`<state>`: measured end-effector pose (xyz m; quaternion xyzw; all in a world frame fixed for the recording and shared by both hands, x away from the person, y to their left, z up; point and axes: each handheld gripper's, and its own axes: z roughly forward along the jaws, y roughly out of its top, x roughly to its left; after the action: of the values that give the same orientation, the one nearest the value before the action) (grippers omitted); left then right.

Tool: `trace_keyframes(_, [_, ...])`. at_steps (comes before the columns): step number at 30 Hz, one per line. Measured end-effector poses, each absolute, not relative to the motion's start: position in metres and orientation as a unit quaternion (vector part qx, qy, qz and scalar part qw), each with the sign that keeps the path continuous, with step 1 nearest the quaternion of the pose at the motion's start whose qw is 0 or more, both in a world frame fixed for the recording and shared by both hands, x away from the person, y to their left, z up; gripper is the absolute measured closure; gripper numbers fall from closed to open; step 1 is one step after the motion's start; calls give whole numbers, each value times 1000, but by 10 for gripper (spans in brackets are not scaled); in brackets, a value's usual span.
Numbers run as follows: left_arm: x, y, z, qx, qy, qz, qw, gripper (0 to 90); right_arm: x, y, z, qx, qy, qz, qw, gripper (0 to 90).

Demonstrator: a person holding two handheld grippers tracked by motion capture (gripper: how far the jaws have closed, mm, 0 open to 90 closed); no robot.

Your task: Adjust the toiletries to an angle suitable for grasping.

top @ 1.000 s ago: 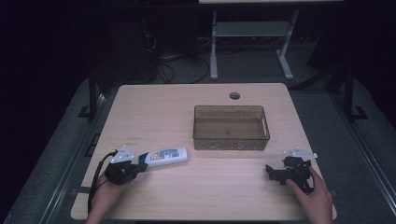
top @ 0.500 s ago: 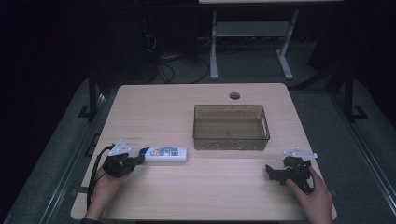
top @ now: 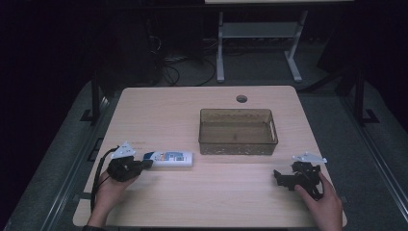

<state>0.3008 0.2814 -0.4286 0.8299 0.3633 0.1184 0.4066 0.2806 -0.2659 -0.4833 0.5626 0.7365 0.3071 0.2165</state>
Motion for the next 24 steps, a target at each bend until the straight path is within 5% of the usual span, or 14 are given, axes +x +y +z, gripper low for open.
trace_keyframes(24, [329,244,-414,837,337,107,418,895,281,-266,-483,563,736,307,216,0])
